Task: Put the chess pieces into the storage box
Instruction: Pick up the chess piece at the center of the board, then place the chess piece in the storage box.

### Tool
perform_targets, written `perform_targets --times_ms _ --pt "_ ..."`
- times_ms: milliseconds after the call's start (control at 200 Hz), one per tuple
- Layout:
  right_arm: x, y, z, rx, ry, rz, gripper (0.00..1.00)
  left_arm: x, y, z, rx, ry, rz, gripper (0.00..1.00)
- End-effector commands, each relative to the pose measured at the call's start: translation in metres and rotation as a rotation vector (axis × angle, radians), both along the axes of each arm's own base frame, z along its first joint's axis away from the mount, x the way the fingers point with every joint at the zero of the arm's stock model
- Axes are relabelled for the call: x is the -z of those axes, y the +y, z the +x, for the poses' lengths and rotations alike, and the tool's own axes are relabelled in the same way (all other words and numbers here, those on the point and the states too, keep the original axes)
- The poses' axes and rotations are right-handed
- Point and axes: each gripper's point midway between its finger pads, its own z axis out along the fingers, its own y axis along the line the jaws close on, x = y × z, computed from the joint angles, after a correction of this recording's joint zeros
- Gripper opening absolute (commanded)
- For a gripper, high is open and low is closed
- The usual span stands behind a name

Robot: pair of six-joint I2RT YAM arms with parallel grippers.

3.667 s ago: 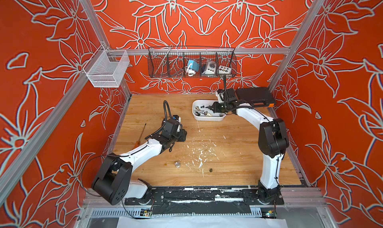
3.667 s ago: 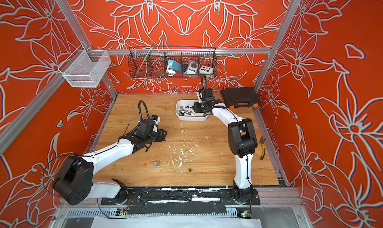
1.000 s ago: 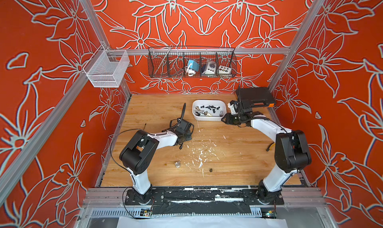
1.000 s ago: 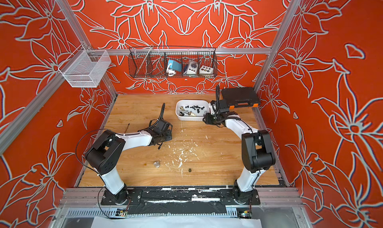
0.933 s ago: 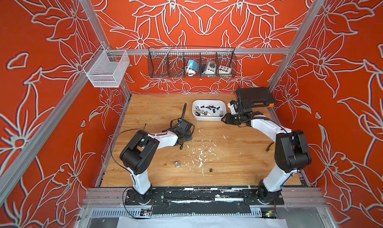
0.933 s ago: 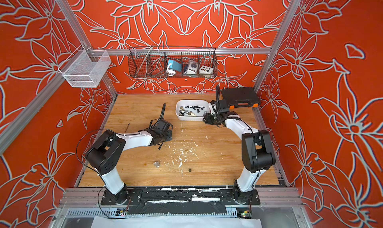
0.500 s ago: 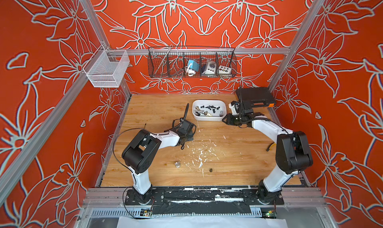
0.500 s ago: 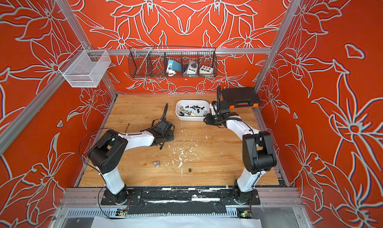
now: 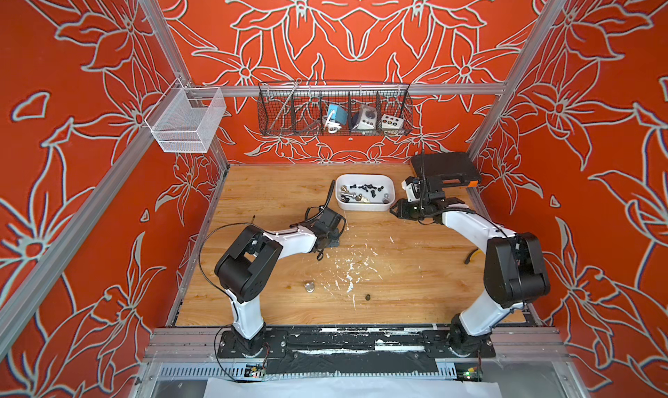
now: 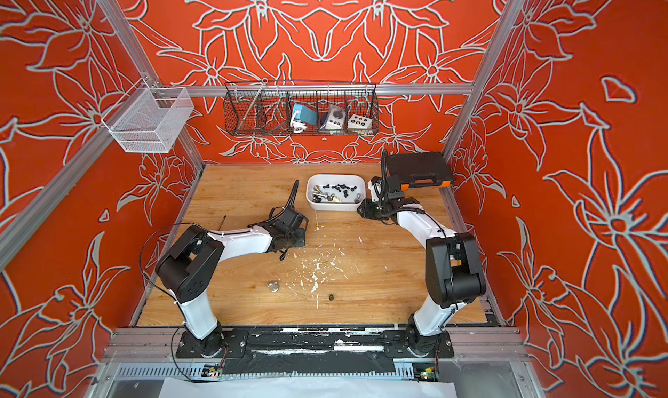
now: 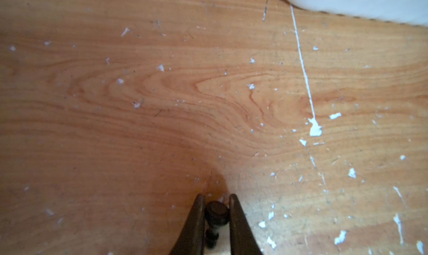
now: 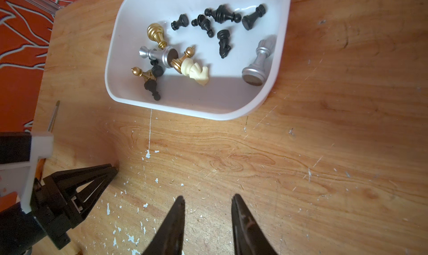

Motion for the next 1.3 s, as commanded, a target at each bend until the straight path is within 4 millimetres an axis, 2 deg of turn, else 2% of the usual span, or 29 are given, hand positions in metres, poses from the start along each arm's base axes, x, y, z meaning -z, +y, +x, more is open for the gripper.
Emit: perform_targets --times_ms 0,190,290,515,651,906,1061,1296 --pt "-0.007 -0.007 -0.003 0.017 -0.014 -0.002 0.36 -0.020 -0.007 0.006 0.040 -0.013 0.015 0.17" --pt "-0.008 -0.013 -0.006 0.028 -0.016 -0.008 0.36 -0.065 -0.026 0.037 0.075 -0.119 -0.014 0.18" --pt "-0.009 -0.015 -0.008 0.034 -0.017 -0.007 0.36 -0.082 -0.038 0.054 0.095 -0.163 -0.024 0.18" --pt "-0.013 -0.020 -0.013 0.048 -0.022 -0.005 0.36 -0.107 -0.063 0.101 0.122 -0.243 -0.013 0.18" --pt "-0.015 -0.025 -0.019 0.058 -0.025 -0.015 0.36 -0.112 -0.080 0.131 0.135 -0.265 -0.024 0.18" --pt "-0.011 -0.032 -0.035 0.072 -0.019 -0.030 0.36 -0.109 -0.107 0.179 0.154 -0.284 -0.052 0.19" --pt "-0.007 -0.035 -0.043 0.080 -0.008 -0.037 0.36 -0.102 -0.115 0.196 0.150 -0.307 -0.063 0.19" --pt "-0.009 -0.036 -0.046 0.082 -0.010 -0.040 0.36 -0.089 -0.114 0.212 0.140 -0.323 -0.090 0.20"
